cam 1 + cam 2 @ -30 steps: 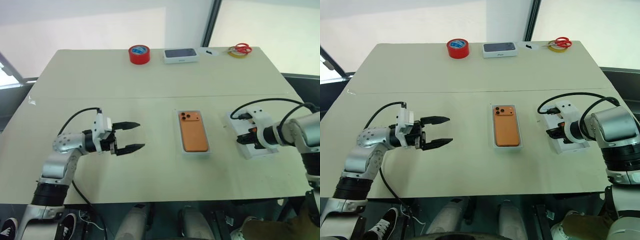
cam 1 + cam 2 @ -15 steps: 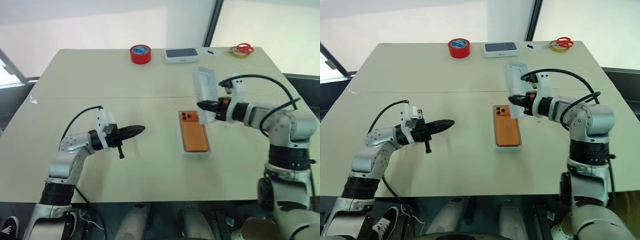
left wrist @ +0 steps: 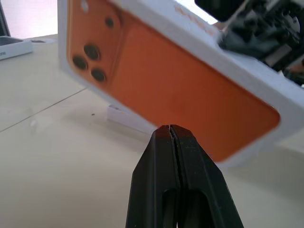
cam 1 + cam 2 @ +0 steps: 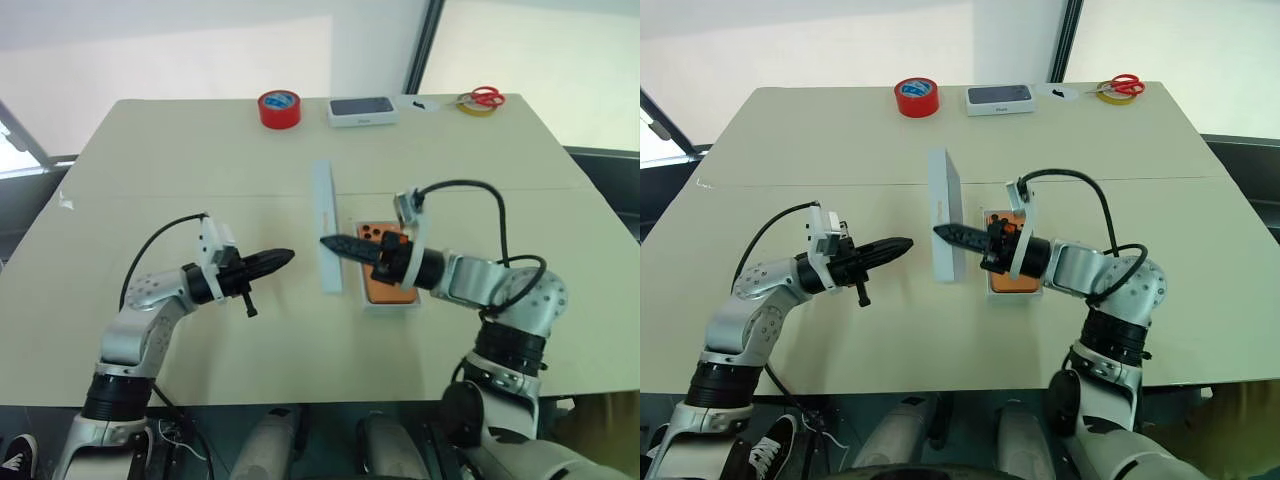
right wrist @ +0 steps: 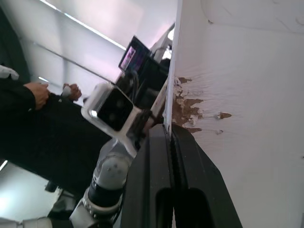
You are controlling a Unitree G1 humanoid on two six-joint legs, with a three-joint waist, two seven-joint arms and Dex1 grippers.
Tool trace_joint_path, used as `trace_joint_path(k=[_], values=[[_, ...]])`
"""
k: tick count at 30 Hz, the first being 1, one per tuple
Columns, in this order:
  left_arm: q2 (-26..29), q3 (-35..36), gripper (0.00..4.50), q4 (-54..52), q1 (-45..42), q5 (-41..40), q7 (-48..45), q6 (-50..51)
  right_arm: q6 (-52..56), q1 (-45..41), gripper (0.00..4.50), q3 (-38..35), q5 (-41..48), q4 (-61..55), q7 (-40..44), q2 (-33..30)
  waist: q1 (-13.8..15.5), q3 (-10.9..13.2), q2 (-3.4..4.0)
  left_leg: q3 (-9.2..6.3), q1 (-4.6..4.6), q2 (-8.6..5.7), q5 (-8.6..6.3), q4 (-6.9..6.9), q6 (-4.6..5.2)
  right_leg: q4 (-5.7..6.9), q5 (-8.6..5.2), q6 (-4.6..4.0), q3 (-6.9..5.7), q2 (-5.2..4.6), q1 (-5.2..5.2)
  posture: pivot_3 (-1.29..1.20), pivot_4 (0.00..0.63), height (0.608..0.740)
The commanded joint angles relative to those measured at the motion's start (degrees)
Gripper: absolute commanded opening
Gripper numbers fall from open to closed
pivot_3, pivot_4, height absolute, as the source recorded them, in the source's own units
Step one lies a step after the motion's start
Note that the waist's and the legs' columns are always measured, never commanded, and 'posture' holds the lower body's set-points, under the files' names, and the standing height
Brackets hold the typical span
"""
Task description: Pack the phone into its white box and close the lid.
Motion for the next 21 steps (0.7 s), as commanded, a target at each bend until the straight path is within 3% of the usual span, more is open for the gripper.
trace_joint_path(k=[1,5,9,13,20,21], values=[[-1.18,-1.1,0.03,-2.39,-0.18,0.18,0.99,-0.69,-1.2,0.11,0.0,3.45,9.26,2.71,-7.43,-2.04,-0.15,0.0,0.0,0.0,0.0,0.0,0.05,0.0,0.08,0.0,0.0,0.0,0.0,0.0,0.0,0.0,0.15,0.74],[-3.09,-3.3,0.03,-1.79,-0.81,2.15,2.03,-1.92,-6.98,-1.43,0.0,6.81,15.52,9.09,-15.1,-5.02,-0.2,0.0,0.02,0.0,0.01,0.02,0.06,0.0,0.1,0.0,-0.01,-0.01,0.01,0.01,0.0,0.0,0.15,0.74],[-4.5,-5.11,0.03,-1.1,-0.63,3.96,2.77,-3.09,-9.62,-2.76,0.0,9.0,15.79,13.29,-15.78,-8.66,-0.12,-0.01,0.01,0.01,0.0,0.02,0.07,0.0,0.12,-0.04,-0.01,-0.01,0.01,0.01,0.02,0.0,0.15,0.74],[-6.29,-6.02,0.03,0.67,-1.43,5.05,3.61,-3.53,-11.38,-3.35,0.0,11.36,9.5,13.52,-12.64,-11.57,0.1,-0.02,0.01,0.01,0.0,0.02,0.08,0.04,0.13,-0.04,0.0,0.0,-0.01,0.01,0.05,0.0,0.15,0.74],[-9.94,-8.21,0.03,4.27,-3.37,6.56,4.12,-4.53,-12.25,-3.63,0.0,11.58,7.26,13.92,-6.04,-14.06,0.21,-0.04,-0.03,0.0,0.0,0.02,0.07,0.09,0.15,-0.05,0.0,0.0,-0.02,0.0,0.08,0.0,0.15,0.74],[-10.68,-8.68,0.0,5.07,-3.92,6.96,4.24,-4.93,-12.31,-3.5,0.28,11.35,7.31,14.0,-5.55,-14.25,0.24,-0.04,-0.03,0.0,0.0,0.02,0.07,0.09,0.15,-0.05,0.0,0.0,-0.02,0.0,0.08,0.0,0.15,0.74]])
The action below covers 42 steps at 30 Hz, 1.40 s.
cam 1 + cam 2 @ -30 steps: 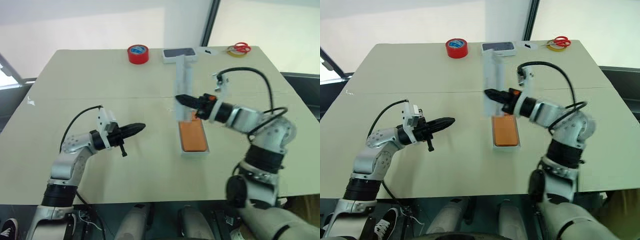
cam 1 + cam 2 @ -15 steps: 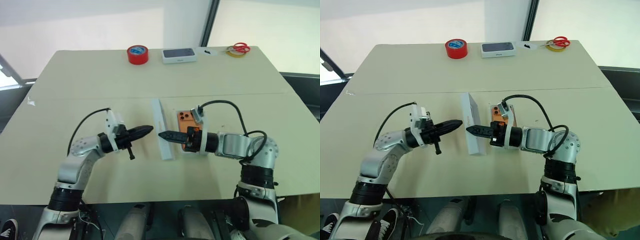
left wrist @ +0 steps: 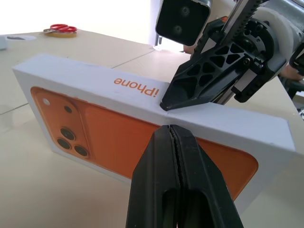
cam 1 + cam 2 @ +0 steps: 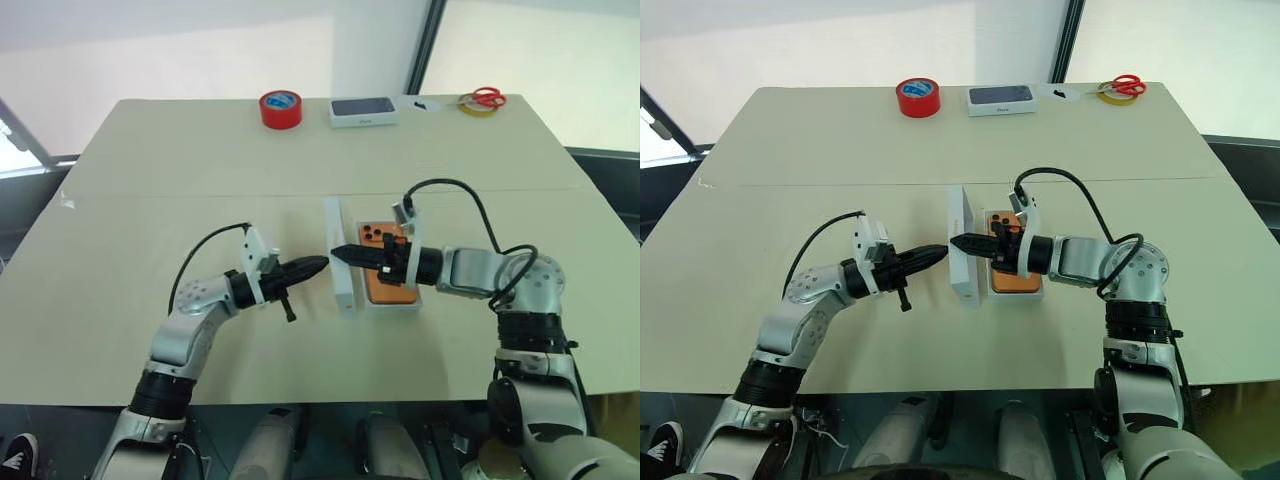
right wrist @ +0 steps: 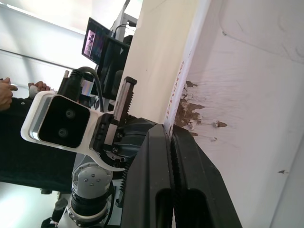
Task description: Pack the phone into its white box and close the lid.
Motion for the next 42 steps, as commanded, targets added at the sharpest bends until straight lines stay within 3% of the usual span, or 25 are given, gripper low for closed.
trace_joint_path(k=[1,2,5,7,15,18,21,24,28,35,42], values=[[-2.32,-1.89,0.0,1.4,-2.41,0.95,0.11,-2.02,-1.0,-0.21,0.65,-0.44,-1.16,-0.57,1.47,-1.14,0.09,0.0,0.0,0.0,0.0,0.0,0.0,0.0,0.0,0.0,0.0,0.0,0.0,0.0,0.01,0.0,0.15,0.74],[-3.1,-2.12,0.0,2.01,-3.0,0.98,0.25,-2.02,-1.1,-0.04,0.91,-0.46,-1.58,-0.78,1.78,-1.53,0.06,0.0,-0.01,-0.01,-0.01,0.0,0.0,0.0,0.0,0.0,0.0,0.0,-0.01,0.0,0.01,0.0,0.15,0.74],[-4.35,-2.54,0.0,3.18,-4.0,1.29,0.29,-2.1,-1.18,0.39,2.46,-0.75,-3.2,-1.78,3.36,-3.36,-0.01,0.0,-0.01,0.0,-0.02,0.0,0.0,0.02,0.01,-0.01,0.0,0.0,-0.01,-0.01,0.01,0.0,0.15,0.74],[-5.52,-3.16,0.0,5.19,-4.75,1.98,0.18,-2.89,-2.23,1.31,3.45,0.24,-8.39,-5.04,7.28,-7.97,0.2,0.0,0.0,0.0,-0.03,0.0,0.0,0.01,0.01,-0.01,0.0,0.01,-0.01,-0.01,-0.01,0.0,0.15,0.74],[-9.31,-4.91,0.0,9.5,-6.58,3.73,0.61,-5.13,-6.71,7.49,3.45,-1.97,-18.38,-10.7,20.23,-21.95,0.13,0.01,-0.04,0.0,-0.1,-0.02,-0.03,0.1,0.06,-0.1,-0.01,0.03,-0.07,-0.03,0.06,0.0,0.15,0.74],[-8.19,-4.86,0.0,8.99,-6.17,3.95,-0.3,-4.63,-15.03,11.11,3.45,2.87,-28.51,-17.45,26.9,-26.46,-0.18,0.01,-0.04,0.01,-0.09,0.0,-0.03,0.1,0.06,-0.09,-0.01,0.03,-0.06,-0.03,0.05,0.0,0.15,0.74],[-5.34,-4.79,0.0,8.38,-5.42,4.06,-2.02,-3.5,-23.57,12.38,3.45,5.43,-37.39,-19.68,28.49,-26.57,-0.35,0.0,-0.03,0.01,-0.08,0.07,-0.03,0.09,0.06,-0.09,-0.02,0.05,-0.07,0.02,0.05,0.0,0.15,0.74],[-2.39,-4.74,0.0,8.75,-5.36,4.92,-2.81,-2.92,-32.74,12.87,2.18,9.81,-47.73,-20.26,30.18,-27.07,-0.01,0.0,-0.03,0.01,-0.08,0.06,-0.03,0.1,0.05,-0.08,-0.02,0.04,-0.07,0.02,0.02,0.0,0.15,0.74],[-0.9,-4.81,0.0,12.2,-7.72,7.76,-0.22,-1.67,-45.17,14.58,0.07,16.23,-61.33,-19.87,32.77,-28.01,0.61,0.01,-0.04,-0.01,-0.08,-0.02,-0.04,0.11,0.04,-0.1,-0.02,0.04,-0.08,-0.03,0.02,0.0,0.15,0.74],[-5.81,-7.75,0.0,20.01,-12.48,10.82,3.09,3.47,-48.77,16.51,0.03,19.77,-69.28,-20.88,33.96,-24.67,1.44,0.02,-0.06,-0.02,-0.09,-0.04,-0.04,0.16,0.03,-0.1,-0.01,0.06,-0.08,-0.03,0.04,0.0,0.15,0.74],[-10.74,-9.32,0.0,26.85,-15.43,13.75,3.56,0.89,-48.73,15.73,0.03,19.55,-73.81,-20.26,34.91,-23.21,1.56,-0.02,-0.07,-0.05,0.01,-0.04,-0.04,0.2,0.02,-0.07,-0.01,0.06,-0.13,-0.03,0.19,0.0,0.15,0.74]])
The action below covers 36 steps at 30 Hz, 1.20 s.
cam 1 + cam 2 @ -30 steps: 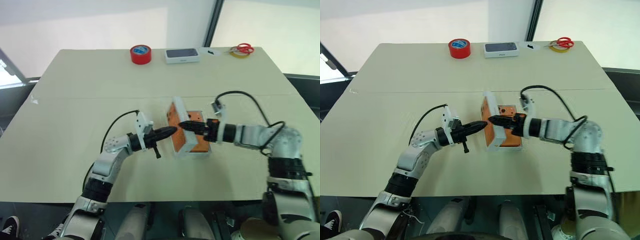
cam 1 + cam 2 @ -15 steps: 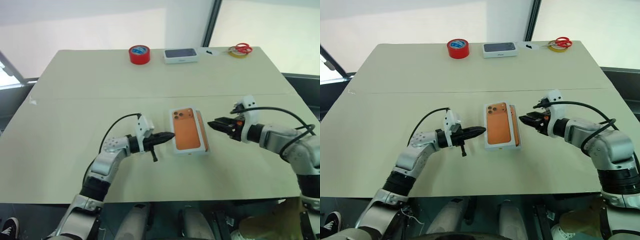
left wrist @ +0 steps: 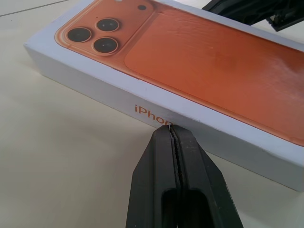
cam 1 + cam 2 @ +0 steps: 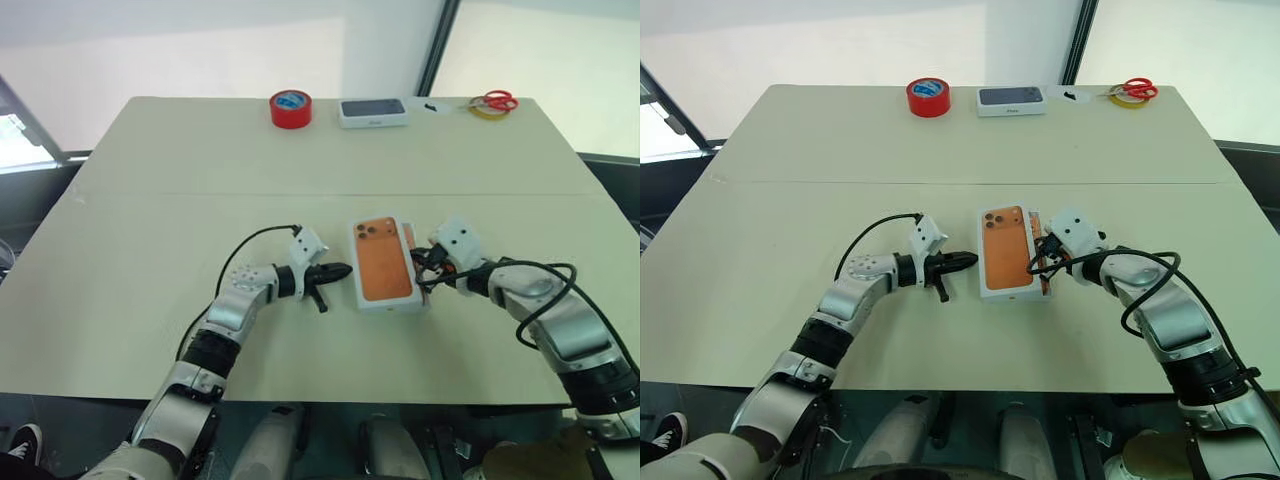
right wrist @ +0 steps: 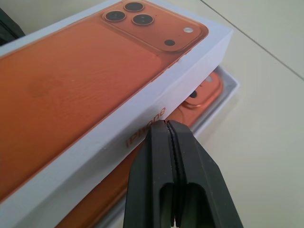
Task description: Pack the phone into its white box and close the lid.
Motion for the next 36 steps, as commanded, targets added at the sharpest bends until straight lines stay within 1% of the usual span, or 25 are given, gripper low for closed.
trace_joint_path(k=[1,8,13,20,23,24,26,29,36], values=[[-2.82,-1.37,0.0,3.04,-1.0,0.88,-0.06,-1.41,-0.07,-0.95,0.03,-1.36,-1.23,-2.21,1.07,0.58,0.04,-0.02,0.0,-0.01,0.0,0.0,0.0,0.01,0.0,0.0,0.0,0.0,-0.01,0.0,0.01,0.0,0.15,0.74],[-4.03,0.18,0.0,1.18,-1.97,-0.44,-0.56,-0.36,-0.76,0.83,0.03,-1.46,-4.98,-2.62,2.3,-0.25,-0.08,-0.01,-0.01,-0.03,-0.01,-0.01,0.0,0.05,0.0,0.0,0.0,0.0,-0.03,0.0,0.02,0.0,0.15,0.74],[-3.68,-0.7,0.0,1.44,-1.16,1.52,-0.45,-1.9,-0.5,0.54,0.03,-2.06,-5.99,-2.4,2.63,0.63,-0.09,-0.01,-0.01,-0.03,-0.01,-0.01,0.0,0.05,0.01,0.01,0.0,0.01,-0.03,0.01,0.01,0.0,0.15,0.74],[-5.31,2.06,0.0,0.94,-2.38,-0.96,0.01,0.25,-0.94,0.42,0.03,-1.67,-8.74,-1.79,3.02,1.17,-0.08,-0.01,-0.01,-0.03,-0.01,-0.01,0.0,0.08,0.01,0.01,0.0,0.01,-0.04,0.01,0.02,0.0,0.15,0.74],[-5.89,2.97,0.0,1.77,-3.04,-1.13,0.15,-0.77,-1.52,0.14,0.03,-1.78,-9.74,-1.65,3.48,0.86,-0.09,-0.01,-0.01,-0.03,-0.02,-0.01,0.01,0.08,0.0,0.02,0.0,0.01,-0.04,0.01,0.01,0.0,0.15,0.74],[-5.84,2.95,0.0,1.92,-3.15,-1.08,-0.03,-0.41,-1.72,0.06,0.03,-1.8,-10.02,-1.52,3.66,0.72,-0.09,-0.01,-0.01,-0.03,-0.02,-0.02,0.01,0.08,0.0,0.03,0.0,0.01,-0.04,0.01,0.0,0.0,0.15,0.74],[-5.01,1.16,0.0,2.4,-2.64,1.66,-0.03,-2.79,-2.19,-0.14,0.03,-1.88,-10.64,-1.38,3.96,0.59,-0.1,-0.01,-0.02,-0.03,-0.02,-0.02,0.01,0.08,0.0,0.03,0.01,0.01,-0.04,0.01,0.0,0.0,0.15,0.74],[-5.0,1.43,0.0,1.8,-1.92,1.03,-0.56,-1.95,-1.8,-0.34,0.03,-1.83,-10.94,-1.77,4.44,1.08,-0.1,-0.01,-0.02,-0.03,-0.02,-0.02,0.01,0.09,0.0,0.04,0.01,0.01,-0.04,0.01,0.01,0.0,0.15,0.74],[-5.97,3.02,0.0,1.23,-2.45,-0.59,0.0,-1.14,-3.15,0.01,0.03,-0.1,-14.79,-0.04,4.58,1.0,-0.09,-0.01,-0.02,-0.03,-0.02,-0.02,0.01,0.09,0.0,0.04,0.01,0.01,-0.04,0.01,0.0,0.0,0.15,0.74]])
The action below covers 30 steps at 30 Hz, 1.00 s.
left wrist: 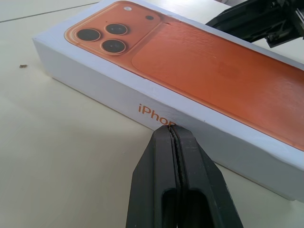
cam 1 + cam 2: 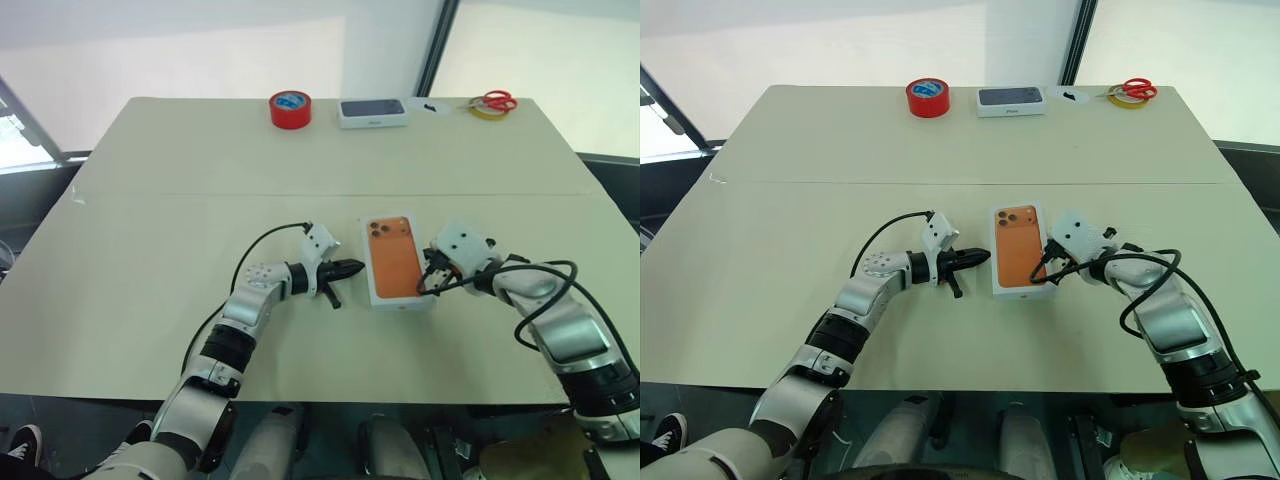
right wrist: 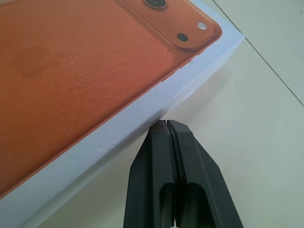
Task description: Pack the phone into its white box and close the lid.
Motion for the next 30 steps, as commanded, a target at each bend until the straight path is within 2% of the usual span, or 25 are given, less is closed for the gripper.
trace_joint_path(k=[1,16,22,30], values=[[-1.25,0.25,0.0,-2.19,-1.2,-1.39,-0.1,-0.28,-1.56,-0.79,0.03,0.04,-1.36,0.04,0.51,0.15,0.0,0.0,0.0,0.0,0.0,0.0,0.0,0.0,0.0,0.0,0.0,0.0,0.0,0.0,0.0,0.0,0.15,0.74],[-0.84,0.0,0.0,-1.67,-0.37,-0.05,0.7,-0.53,-4.5,-1.34,0.03,2.77,-7.95,1.57,2.33,-0.05,-0.07,0.0,0.0,0.0,0.0,0.0,0.0,0.07,0.0,0.05,0.0,0.0,0.01,0.01,0.01,0.0,0.15,0.74],[-0.24,0.32,0.0,-2.68,0.35,-0.4,0.63,-0.76,-4.11,-1.91,0.03,1.3,-7.04,0.82,2.82,1.27,-0.19,0.0,0.0,0.0,0.0,0.0,0.0,0.06,-0.01,0.06,0.0,0.0,0.01,0.02,0.0,0.0,0.15,0.74],[-3.19,3.49,0.0,-8.48,-4.57,-6.31,1.92,3.11,-3.24,-5.09,0.03,-8.94,3.12,2.64,5.83,2.17,0.02,0.01,-0.01,-0.01,-0.02,0.01,0.0,0.1,-0.01,0.06,0.0,0.01,-0.01,0.03,0.02,0.0,0.15,0.74]])
